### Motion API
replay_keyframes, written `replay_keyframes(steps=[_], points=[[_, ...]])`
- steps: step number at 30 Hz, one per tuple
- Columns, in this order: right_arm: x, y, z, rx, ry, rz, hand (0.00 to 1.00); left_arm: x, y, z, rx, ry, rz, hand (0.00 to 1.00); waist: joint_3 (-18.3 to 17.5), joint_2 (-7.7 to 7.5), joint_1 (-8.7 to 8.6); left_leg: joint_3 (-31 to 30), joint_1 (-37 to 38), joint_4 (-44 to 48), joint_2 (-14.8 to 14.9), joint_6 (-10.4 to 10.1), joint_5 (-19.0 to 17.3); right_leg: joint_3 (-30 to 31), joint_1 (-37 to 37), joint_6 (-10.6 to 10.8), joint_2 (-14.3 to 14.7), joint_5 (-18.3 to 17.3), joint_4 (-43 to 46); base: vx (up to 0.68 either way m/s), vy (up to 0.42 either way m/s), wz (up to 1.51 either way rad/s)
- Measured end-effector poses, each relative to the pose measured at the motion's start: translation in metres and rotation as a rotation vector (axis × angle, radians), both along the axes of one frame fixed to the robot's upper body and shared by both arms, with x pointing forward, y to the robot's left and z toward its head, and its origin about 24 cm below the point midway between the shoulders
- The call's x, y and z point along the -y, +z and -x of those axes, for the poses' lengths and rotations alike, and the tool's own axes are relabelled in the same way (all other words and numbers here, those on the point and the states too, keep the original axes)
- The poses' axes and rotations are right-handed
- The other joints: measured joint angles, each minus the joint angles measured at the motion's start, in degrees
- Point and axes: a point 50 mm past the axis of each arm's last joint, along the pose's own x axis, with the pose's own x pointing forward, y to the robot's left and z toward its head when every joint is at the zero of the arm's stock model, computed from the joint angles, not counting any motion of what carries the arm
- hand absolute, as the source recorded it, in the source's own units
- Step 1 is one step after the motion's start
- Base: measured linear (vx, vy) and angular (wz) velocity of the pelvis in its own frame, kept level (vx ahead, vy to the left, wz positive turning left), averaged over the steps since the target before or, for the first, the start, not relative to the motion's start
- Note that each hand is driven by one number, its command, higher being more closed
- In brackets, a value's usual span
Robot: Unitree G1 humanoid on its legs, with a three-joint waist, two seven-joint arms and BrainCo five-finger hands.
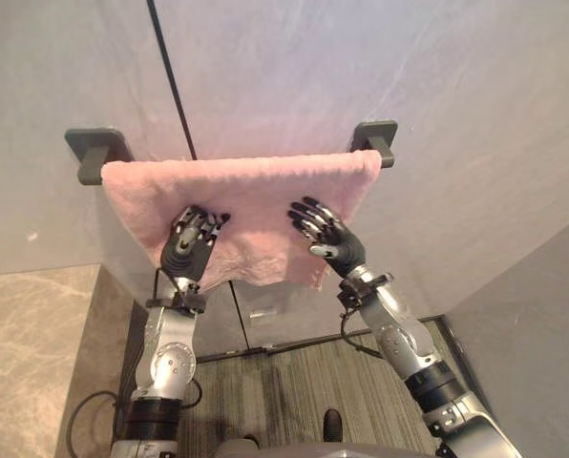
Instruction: Organize washtable
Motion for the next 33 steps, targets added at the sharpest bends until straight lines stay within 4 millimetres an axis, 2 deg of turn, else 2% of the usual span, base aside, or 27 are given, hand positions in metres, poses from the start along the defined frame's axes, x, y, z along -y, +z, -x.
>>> replay_keyframes(steps=[3,8,12,15,20,21,25,27,28,32,33], points=[[0.03,-0.013,0.004,-0.05,-0.147,0.016,0.0,-0.012,-0.015,0.013,-0.056,0.067,0.026,0.0,0.15,0.01,0.19,-0.26,0.04,0.01,-0.04,-0.03,0.17,-0.29,0.0,0.01,0.04,0.01,0.01,0.04,-0.008,0.04],[0.062,-0.021,0.008,-0.086,-0.311,0.01,0.0,-0.016,-0.026,0.024,-0.103,0.095,0.037,0.0,0.21,-0.01,0.23,-0.33,0.04,-0.16,-0.02,-0.02,0.17,-0.37,0.01,0.01,-0.03,0.0,0.01,0.0,0.0,0.0],[0.093,-0.042,0.026,-0.172,-0.463,-0.007,0.0,-0.026,-0.047,0.042,-0.186,0.172,0.077,0.0,0.27,0.04,0.2,-0.34,0.0,-0.56,-0.03,-0.01,0.16,-0.38,-0.06,-0.01,-0.05,-0.05,0.01,0.0,0.0,0.0],[0.108,-0.056,0.041,-0.219,-0.529,0.057,0.0,-0.033,-0.068,0.056,-0.276,0.225,0.099,0.0,0.36,0.16,0.02,-0.3,0.0,-0.72,-0.02,-0.01,0.15,-0.32,-0.12,-0.02,-0.04,-0.07,0.01,0.0,0.0,0.0],[0.123,-0.093,0.063,-0.378,-0.612,0.09,0.0,-0.046,-0.133,0.09,-0.592,0.284,0.08,0.0,0.53,0.43,-0.39,-0.2,0.36,-1.41,-0.07,-0.14,0.25,-0.57,-0.22,0.04,0.01,-0.08,-0.02,0.0,0.0,0.0],[0.126,-0.105,0.071,-0.435,-0.626,0.097,0.0,-0.047,-0.148,0.101,-0.676,0.294,0.087,0.0,0.58,0.5,-0.37,-0.16,0.46,-1.52,-0.07,-0.14,0.25,-0.55,-0.21,0.08,0.03,-0.12,-0.03,0.0,0.0,0.0],[0.13,-0.145,0.099,-0.634,-0.635,0.155,0.0,-0.043,-0.186,0.136,-0.912,0.294,0.084,0.0,0.96,1.14,-0.4,0.28,1.97,-2.03,-0.06,-0.08,0.29,-0.14,0.7,0.34,0.04,-0.31,-0.04,0.03,0.003,-0.07],[0.129,-0.176,0.123,-0.807,-0.618,0.21,0.0,-0.037,-0.208,0.159,-1.082,0.245,0.036,0.0,1.02,1.33,-0.47,0.48,2.82,-2.54,-0.05,-0.08,0.29,0.0,1.19,0.45,0.03,-0.46,-0.13,0.02,0.006,-0.04],[0.128,-0.184,0.131,-0.857,-0.612,0.224,0.0,-0.035,-0.213,0.165,-1.125,0.229,0.018,0.0,1.04,1.36,-0.48,0.54,3.11,-2.64,-0.05,-0.08,0.29,0.05,1.4,0.47,0.03,-0.52,-0.14,0.02,0.004,-0.04],[0.126,-0.229,0.192,-1.211,-0.606,0.268,0.0,-0.019,-0.237,0.207,-1.39,0.108,-0.093,0.0,0.98,1.72,-0.58,0.83,4.92,-3.28,-0.05,-0.07,0.28,0.32,2.73,0.57,0.07,-0.83,-0.11,0.01,0.003,-0.03],[0.125,-0.234,0.201,-1.259,-0.601,0.273,0.0,-0.018,-0.239,0.212,-1.425,0.087,-0.121,0.0,1.02,1.77,-0.56,0.99,5.42,-3.47,-0.05,-0.07,0.28,0.48,3.07,0.57,0.11,-0.84,-0.1,0.0,0.007,-0.09]])
